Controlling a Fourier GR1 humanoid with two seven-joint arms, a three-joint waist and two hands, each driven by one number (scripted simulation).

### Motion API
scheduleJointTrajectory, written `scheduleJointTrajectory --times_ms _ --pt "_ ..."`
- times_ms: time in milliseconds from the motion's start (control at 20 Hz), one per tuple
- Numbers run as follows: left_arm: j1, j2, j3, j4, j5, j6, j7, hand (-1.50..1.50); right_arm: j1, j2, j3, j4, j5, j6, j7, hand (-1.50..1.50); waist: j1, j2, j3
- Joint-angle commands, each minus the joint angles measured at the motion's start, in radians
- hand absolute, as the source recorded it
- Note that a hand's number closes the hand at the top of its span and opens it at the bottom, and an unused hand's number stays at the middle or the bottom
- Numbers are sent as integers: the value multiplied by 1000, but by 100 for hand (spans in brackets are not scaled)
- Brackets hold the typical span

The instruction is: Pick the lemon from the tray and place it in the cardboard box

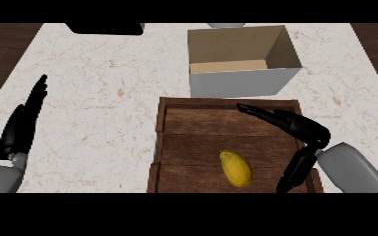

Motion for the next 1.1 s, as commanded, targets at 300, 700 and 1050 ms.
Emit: scheduleJointTrajectory --times_ms 300,700,1050 --pt "-14 -28 -7 19 -33 8 0 0 -255 -100 123 195 371 -100 -285 -150 3 -3 -3" --pt "49 -9 34 -18 -26 -6 9 0 -370 -74 293 150 572 -109 -146 -150 -20 -15 -4" --pt "-1 -56 45 31 -77 2 19 0 -340 18 359 86 677 -57 -23 -150 -43 -15 -4"
